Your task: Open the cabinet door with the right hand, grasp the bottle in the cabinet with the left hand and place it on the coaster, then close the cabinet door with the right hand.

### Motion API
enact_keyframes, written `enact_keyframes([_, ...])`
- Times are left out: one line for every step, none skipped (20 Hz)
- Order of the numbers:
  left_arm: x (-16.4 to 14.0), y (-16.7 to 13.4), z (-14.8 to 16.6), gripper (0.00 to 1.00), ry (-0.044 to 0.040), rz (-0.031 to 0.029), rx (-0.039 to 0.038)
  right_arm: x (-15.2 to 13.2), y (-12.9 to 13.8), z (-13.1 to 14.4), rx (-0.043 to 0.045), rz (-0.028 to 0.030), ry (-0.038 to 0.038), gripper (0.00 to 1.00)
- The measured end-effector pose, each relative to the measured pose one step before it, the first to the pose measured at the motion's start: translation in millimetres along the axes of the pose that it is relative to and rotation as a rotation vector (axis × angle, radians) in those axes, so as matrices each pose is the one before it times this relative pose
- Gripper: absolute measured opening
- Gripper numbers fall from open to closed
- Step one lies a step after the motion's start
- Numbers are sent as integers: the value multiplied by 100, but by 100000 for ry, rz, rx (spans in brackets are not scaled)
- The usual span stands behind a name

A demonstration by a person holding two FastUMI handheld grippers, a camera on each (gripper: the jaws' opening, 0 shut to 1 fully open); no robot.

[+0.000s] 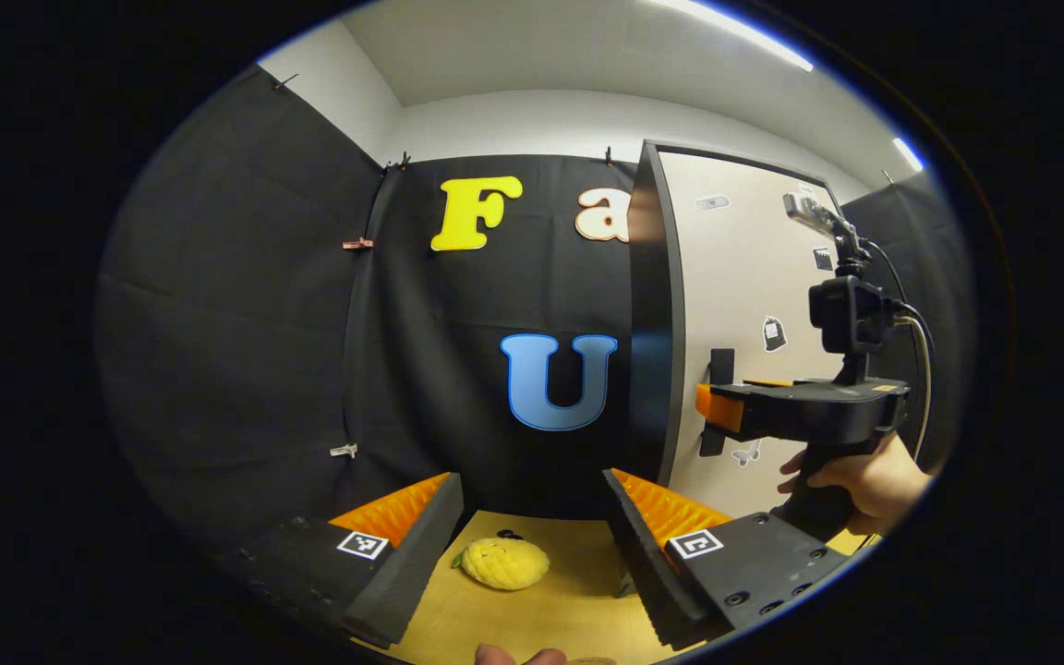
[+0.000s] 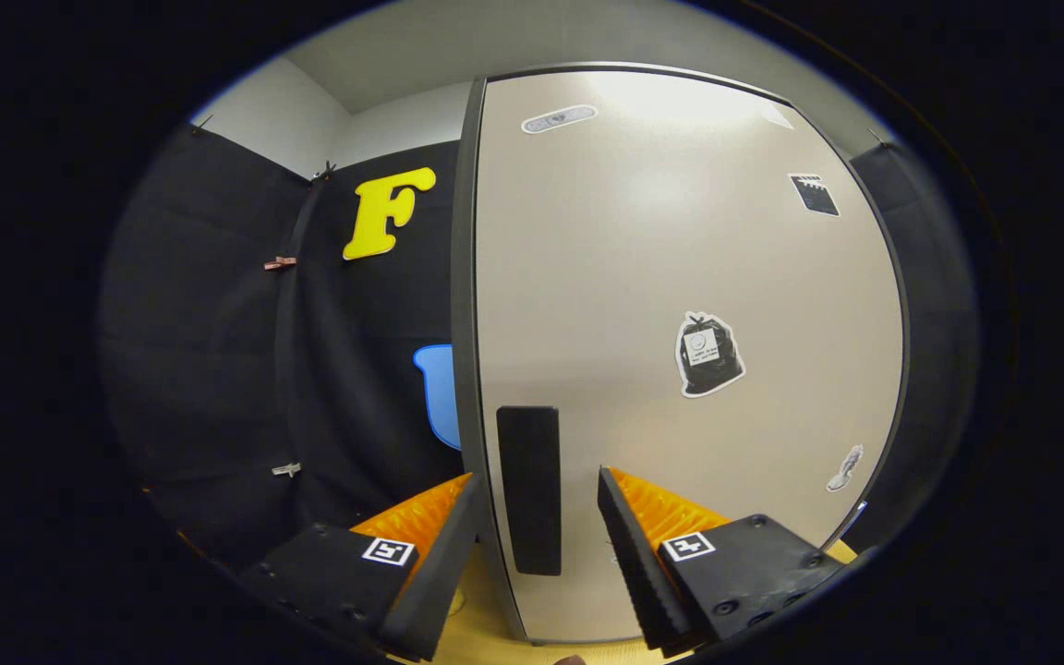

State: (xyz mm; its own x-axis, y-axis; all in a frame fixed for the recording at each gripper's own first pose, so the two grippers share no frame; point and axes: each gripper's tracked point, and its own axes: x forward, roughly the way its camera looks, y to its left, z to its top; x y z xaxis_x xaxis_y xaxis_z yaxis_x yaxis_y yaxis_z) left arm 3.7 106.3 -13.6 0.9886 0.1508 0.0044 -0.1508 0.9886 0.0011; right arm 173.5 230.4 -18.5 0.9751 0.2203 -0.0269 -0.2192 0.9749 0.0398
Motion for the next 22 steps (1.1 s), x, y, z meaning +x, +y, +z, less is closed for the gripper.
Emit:
enact_keyframes([-11, 91, -50, 95, 260, 315, -470, 768, 125, -423, 373, -2, 1072, 76])
enact_keyframes([-35, 343, -193, 95, 148, 685, -327, 175, 425, -622, 1070, 437, 1953, 60])
enact_keyframes([-98, 206, -123, 95, 178, 397, -20, 312, 378, -638, 71, 706, 2362, 58])
enact_keyframes([-161, 146, -220, 95, 406, 355, 147, -402, -248, -954, -2111, -1803, 3561, 58])
enact_keyframes([-149, 25, -35, 95, 155, 108, 311, 65, -146, 1104, -394, -851, -4329, 46])
enact_keyframes([-106, 27, -87, 95, 130, 118, 196, 228, -211, -801, 550, -699, 2193, 34])
enact_keyframes([-214, -54, 12, 95, 40, 34, -150, -10, 191, 349, 491, 416, -1742, 28])
enact_keyframes([-254, -9, -123, 95, 151, -193, -444, -15, 49, -256, -266, 1601, 1462, 27])
enact_keyframes([-233, -39, 105, 95, -122, -95, -484, -155, 58, 132, 411, 1527, -694, 23])
enact_keyframes([-149, -63, 53, 95, -95, -355, -468, -118, -23, -27, -631, 1407, 86, 19])
enact_keyframes([-85, -191, 28, 95, 94, -418, -252, -308, 11, 116, -706, 1094, -542, 18])
enact_keyframes([-6, -92, -8, 95, 144, -270, -69, -418, 82, 39, 1, 1076, -264, 19])
enact_keyframes([-54, -59, 193, 95, -86, -130, 94, -443, 51, 37, 700, 1234, -96, 19])
enact_keyframes([-117, -164, 65, 95, -236, -99, 254, -433, 53, 118, 999, 1265, 214, 19])
enact_keyframes([-207, -161, 222, 94, -471, -134, 353, -527, 25, 149, 1080, 1424, 378, 18])
enact_keyframes([-477, -279, 160, 95, -590, -103, 360, -548, 49, 169, 572, 1234, 405, 19])
enact_keyframes([-447, -291, 280, 95, -639, -122, 209, -449, 29, 137, 36, 1017, -73, 18])
enact_keyframes([-378, -323, 156, 95, -337, -335, -123, -521, 141, 62, -121, 1087, 461, 19])
enact_keyframes([-733, -416, -68, 95, -143, -299, -308, -639, -258, -42, 527, 1136, -364, 18])
enact_keyframes([-498, -335, -47, 94, -241, -229, -354, -515, -64, 33, 523, 835, -149, 19])
enact_keyframes([-400, -228, 15, 94, -136, 20, -172, -477, -26, 120, 240, 835, -51, 19])
enact_keyframes([-397, -264, -27, 94, 6, 8, -42, -594, 19, 37, 197, 1140, 444, 18])
